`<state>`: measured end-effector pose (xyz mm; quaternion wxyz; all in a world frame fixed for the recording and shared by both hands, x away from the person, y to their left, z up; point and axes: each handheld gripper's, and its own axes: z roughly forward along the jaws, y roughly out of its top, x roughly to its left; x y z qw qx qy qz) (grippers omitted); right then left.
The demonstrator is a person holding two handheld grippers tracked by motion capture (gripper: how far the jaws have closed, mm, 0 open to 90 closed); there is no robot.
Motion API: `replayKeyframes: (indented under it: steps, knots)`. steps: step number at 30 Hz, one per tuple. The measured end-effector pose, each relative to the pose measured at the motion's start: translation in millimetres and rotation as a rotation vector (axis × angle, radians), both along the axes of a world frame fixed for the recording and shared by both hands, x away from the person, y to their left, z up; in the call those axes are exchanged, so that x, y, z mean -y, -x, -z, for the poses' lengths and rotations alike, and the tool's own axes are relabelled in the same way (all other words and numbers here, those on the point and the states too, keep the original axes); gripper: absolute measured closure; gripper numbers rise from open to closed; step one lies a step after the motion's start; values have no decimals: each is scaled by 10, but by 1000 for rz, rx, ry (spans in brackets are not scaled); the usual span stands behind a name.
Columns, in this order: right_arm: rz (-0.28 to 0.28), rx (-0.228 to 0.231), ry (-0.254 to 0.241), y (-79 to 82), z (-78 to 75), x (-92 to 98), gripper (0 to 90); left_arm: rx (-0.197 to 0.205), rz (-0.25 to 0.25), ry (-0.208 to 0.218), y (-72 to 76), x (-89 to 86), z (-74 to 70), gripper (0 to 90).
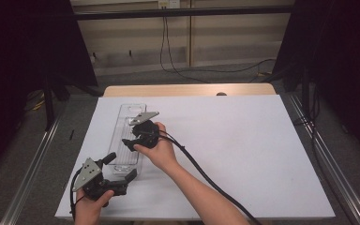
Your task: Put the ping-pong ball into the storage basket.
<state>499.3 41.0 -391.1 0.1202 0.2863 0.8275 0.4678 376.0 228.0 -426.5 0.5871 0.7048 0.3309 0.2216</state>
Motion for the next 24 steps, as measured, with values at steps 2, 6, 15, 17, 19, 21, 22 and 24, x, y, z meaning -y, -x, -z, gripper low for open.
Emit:
replayKeyframes:
  steps: [2, 6, 15, 17, 19, 21, 22, 24]
  knots:
    - [4, 9, -1, -1, -6, 10, 347, 3, -2, 12, -4, 8, 2, 16]
    - [6, 7, 0, 2, -24, 31, 299, -5, -5, 17, 1, 15, 3, 16]
    - [13, 4, -21, 11, -58, 105, 190, 0, -5, 10, -5, 9, 1, 16]
    - [13, 10, -23, 19, -67, 118, 175, 1, 1, -1, -4, -2, -1, 16]
    - [27, 22, -24, 26, -70, 136, 155, -1, 0, 6, -5, 2, 1, 16]
    - [28, 23, -23, 29, -71, 157, 151, -6, -3, 19, -7, 16, 5, 16]
    - [30, 25, -23, 29, -71, 167, 140, -7, -4, 18, -6, 18, 6, 16]
    - [30, 29, -29, 27, -78, 196, 128, -5, -4, 18, -7, 20, 7, 16]
